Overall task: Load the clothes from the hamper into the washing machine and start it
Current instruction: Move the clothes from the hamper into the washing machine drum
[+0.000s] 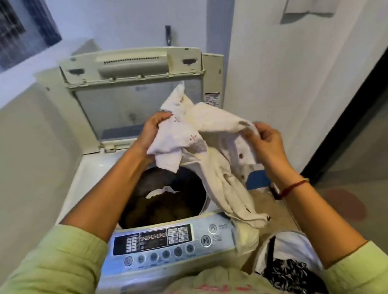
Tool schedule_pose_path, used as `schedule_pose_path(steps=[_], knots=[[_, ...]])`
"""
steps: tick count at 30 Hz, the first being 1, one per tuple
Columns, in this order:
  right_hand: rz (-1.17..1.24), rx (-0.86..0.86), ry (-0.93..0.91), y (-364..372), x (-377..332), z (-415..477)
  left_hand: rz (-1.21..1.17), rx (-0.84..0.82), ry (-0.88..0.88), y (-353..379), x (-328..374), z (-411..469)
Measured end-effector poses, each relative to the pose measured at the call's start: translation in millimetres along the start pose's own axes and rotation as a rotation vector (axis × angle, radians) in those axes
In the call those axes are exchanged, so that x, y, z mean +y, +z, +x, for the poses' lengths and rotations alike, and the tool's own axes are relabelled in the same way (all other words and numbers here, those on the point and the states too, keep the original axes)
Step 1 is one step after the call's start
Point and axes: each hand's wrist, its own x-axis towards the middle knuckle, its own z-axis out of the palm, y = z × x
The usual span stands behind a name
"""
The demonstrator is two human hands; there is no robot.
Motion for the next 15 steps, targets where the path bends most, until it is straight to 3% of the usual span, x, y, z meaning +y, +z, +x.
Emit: schedule_pose_path(steps=[6,10,13,15], knots=[[-0.108,0.071,-0.121,7,-50,38,0.452,0.101,0.106,-63,14,9],[0.060,-0.063,0.069,24,-59,53,0.497,0.198,0.215,-82,17,13],[0.304,-0.095,0.232,37,-60,52,0.408,0.098,0.239,-86,16,14],[0.386,-0.042,0.298,41,-60,53,0.521,-0.033,0.216,-90,15,13]])
